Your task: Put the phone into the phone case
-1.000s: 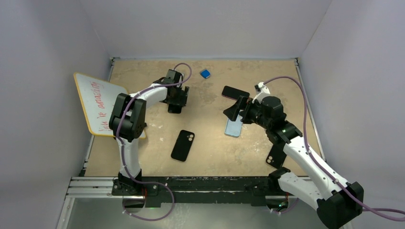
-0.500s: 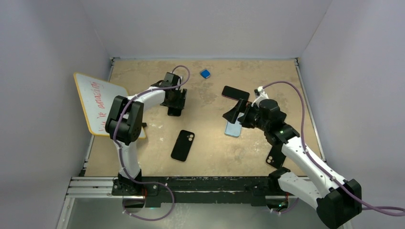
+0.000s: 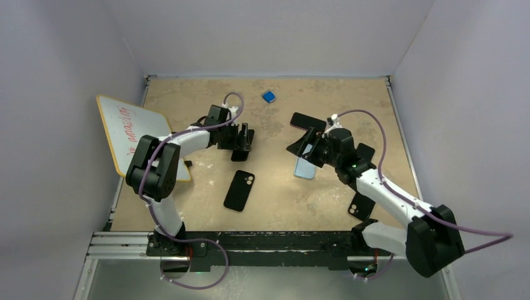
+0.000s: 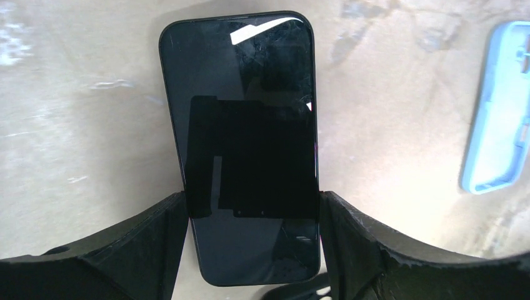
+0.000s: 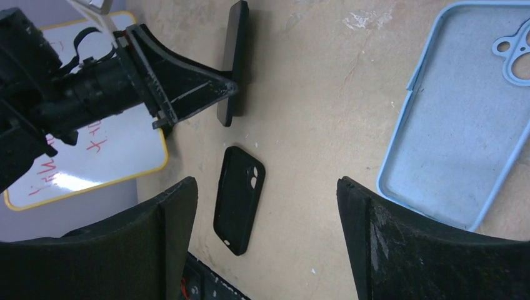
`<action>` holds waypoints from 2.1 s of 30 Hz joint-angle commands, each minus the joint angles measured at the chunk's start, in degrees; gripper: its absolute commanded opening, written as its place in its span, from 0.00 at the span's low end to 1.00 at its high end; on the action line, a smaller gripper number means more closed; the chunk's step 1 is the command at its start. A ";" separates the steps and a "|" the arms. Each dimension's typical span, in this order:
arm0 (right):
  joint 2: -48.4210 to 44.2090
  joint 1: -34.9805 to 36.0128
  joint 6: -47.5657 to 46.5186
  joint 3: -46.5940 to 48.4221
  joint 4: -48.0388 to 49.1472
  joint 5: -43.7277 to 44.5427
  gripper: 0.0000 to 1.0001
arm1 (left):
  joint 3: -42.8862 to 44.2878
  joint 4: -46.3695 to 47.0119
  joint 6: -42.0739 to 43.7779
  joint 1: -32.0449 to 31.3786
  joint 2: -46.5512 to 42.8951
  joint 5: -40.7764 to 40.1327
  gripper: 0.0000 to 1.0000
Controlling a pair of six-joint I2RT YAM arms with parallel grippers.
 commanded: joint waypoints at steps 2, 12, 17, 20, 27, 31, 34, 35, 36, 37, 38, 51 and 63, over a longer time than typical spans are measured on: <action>7.25 0.19 4.98 2.02 8.84 -0.79 0.76 | -3.62 4.55 -4.89 -0.48 -0.18 9.94 0.51; 27.28 0.59 12.27 10.99 17.33 -2.20 0.46 | -5.73 9.37 -9.06 -0.75 0.25 14.88 0.51; 33.96 2.44 13.40 17.30 18.75 -2.95 0.46 | -5.12 9.67 -9.42 -0.75 0.88 15.98 0.51; 36.97 3.90 13.37 20.59 17.08 -1.80 0.46 | -5.11 9.96 -9.64 -0.75 1.02 16.30 0.50; 43.58 6.07 16.12 25.05 15.21 -1.64 0.42 | -5.40 10.32 -9.93 -0.68 1.67 16.75 0.50; 46.51 7.37 16.16 28.00 13.62 -3.10 0.40 | -5.26 10.23 -9.99 -0.72 1.80 16.83 0.50; 47.42 8.12 15.91 28.81 12.23 -2.54 0.38 | -5.25 10.00 -9.98 -0.73 1.71 16.71 0.50; 47.59 8.38 15.90 28.86 12.17 -2.53 0.37 | -5.27 9.97 -10.01 -0.75 1.66 16.67 0.50; 47.75 8.45 15.91 28.83 12.29 -2.51 0.35 | -5.33 10.00 -10.02 -0.71 1.68 16.66 0.50; 47.81 8.53 15.90 28.84 12.29 -2.50 0.32 | -5.31 9.99 -10.02 -0.70 1.63 16.70 0.50; 47.88 8.65 15.90 28.84 12.26 -2.50 0.28 | -5.34 10.04 -10.06 -0.74 1.62 16.71 0.50; 43.88 7.25 13.18 26.25 11.90 -2.86 0.00 | -3.76 3.19 -7.86 -0.74 -3.84 15.44 0.81; 31.83 1.90 5.43 17.26 9.94 -3.33 0.00 | -8.80 -11.19 -2.38 -0.84 -18.67 8.02 0.83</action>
